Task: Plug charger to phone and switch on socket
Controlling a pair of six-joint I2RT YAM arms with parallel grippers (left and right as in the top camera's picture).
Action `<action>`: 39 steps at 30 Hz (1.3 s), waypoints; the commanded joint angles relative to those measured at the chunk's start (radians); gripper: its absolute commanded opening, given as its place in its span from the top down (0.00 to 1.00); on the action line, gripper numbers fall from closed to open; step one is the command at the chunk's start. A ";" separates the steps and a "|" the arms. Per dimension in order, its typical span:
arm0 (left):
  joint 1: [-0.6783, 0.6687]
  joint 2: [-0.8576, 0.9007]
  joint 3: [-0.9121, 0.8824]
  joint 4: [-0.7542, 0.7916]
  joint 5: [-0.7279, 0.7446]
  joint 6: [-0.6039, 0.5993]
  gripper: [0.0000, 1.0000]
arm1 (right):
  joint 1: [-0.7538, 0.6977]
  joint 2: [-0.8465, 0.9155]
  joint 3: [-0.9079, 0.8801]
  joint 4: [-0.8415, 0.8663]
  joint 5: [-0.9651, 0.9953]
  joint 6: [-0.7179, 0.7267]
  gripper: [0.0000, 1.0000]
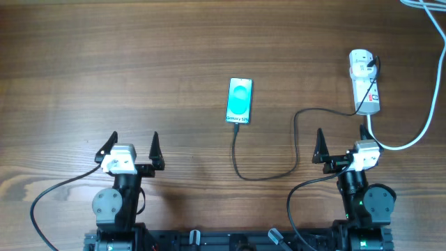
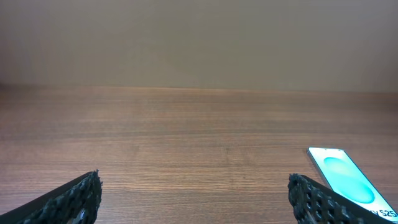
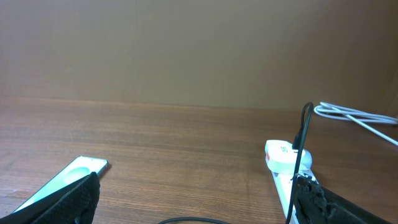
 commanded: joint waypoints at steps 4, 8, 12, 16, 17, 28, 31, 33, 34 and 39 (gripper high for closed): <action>-0.005 -0.010 -0.006 -0.008 -0.026 0.048 0.00 | -0.005 -0.009 -0.002 0.002 0.013 -0.009 0.00; -0.005 -0.010 -0.006 -0.008 -0.029 0.018 0.00 | -0.005 -0.009 -0.002 0.002 0.013 -0.009 0.00; -0.005 -0.010 -0.006 -0.008 -0.031 0.019 0.00 | -0.005 -0.009 -0.002 0.002 0.013 -0.009 0.00; -0.005 -0.010 -0.006 -0.006 -0.027 0.019 0.00 | -0.005 -0.009 -0.002 0.002 0.013 -0.009 0.00; -0.005 -0.010 -0.006 -0.004 -0.024 0.019 0.00 | -0.005 -0.009 -0.002 0.002 0.013 -0.009 0.00; -0.005 -0.010 -0.006 -0.003 -0.024 0.019 0.00 | -0.005 -0.009 -0.002 0.002 0.013 -0.009 0.00; -0.005 -0.010 -0.006 -0.004 -0.024 0.019 0.00 | -0.005 -0.009 -0.002 0.002 0.013 -0.009 0.00; -0.005 -0.010 -0.006 -0.003 -0.024 0.019 0.00 | -0.005 -0.009 -0.002 0.002 0.013 -0.009 0.00; -0.005 -0.010 -0.006 -0.004 -0.024 0.019 0.00 | -0.005 -0.009 -0.002 0.002 0.013 -0.009 0.00; -0.005 -0.010 -0.006 -0.003 -0.024 0.019 0.00 | -0.005 -0.009 -0.002 0.002 0.013 -0.009 0.00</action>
